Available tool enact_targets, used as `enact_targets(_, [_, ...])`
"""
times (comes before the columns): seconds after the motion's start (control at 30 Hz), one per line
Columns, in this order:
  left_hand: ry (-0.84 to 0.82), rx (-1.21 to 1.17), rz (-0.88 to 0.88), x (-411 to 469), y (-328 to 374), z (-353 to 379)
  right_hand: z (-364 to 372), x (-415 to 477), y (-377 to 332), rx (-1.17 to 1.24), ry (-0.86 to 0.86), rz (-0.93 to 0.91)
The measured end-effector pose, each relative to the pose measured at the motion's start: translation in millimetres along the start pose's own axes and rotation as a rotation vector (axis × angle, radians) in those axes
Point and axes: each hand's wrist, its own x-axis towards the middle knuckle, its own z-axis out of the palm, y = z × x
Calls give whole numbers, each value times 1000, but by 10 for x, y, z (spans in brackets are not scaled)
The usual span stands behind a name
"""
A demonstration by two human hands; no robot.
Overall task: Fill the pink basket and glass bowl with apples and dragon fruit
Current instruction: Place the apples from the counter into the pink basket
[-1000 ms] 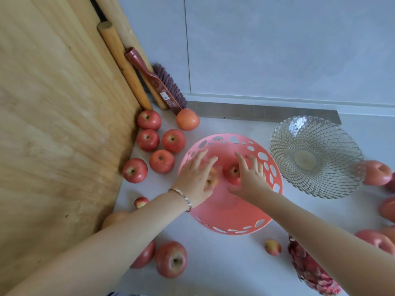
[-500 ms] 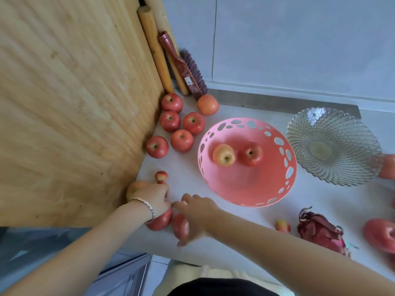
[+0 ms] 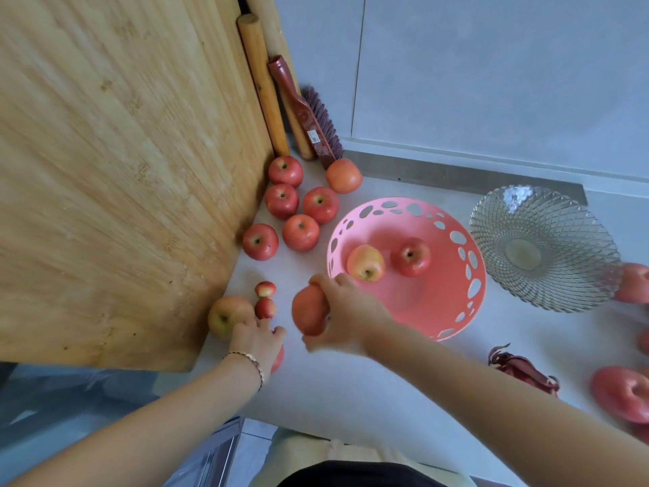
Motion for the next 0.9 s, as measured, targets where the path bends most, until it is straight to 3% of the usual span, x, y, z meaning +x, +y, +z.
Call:
enact_targets(0.1, [13, 59, 31, 17, 0, 20, -281, -73, 237, 135, 117, 63])
enact_targets(0.2, [78, -36, 44, 18, -54, 4, -405, -90, 631, 197, 236, 233])
enact_targets(0.33, [229, -323, 5, -21, -112, -215, -416, -14, 1102, 188, 150, 537])
enact_targets(0.43, [414, -577, -31, -104, -152, -468, -280, 58, 1218, 96, 22, 516])
enact_targets(0.57, [633, -762, 16, -113, -140, -763, -49, 169, 1153, 113, 20, 495])
enact_targets(0.8, [619, -697, 78, 21, 102, -976, 11, 164, 1093, 212, 65, 480])
enact_targets(0.9, [614, -670, 106, 68, 235, -1114, -136, 37, 1046, 236, 129, 378])
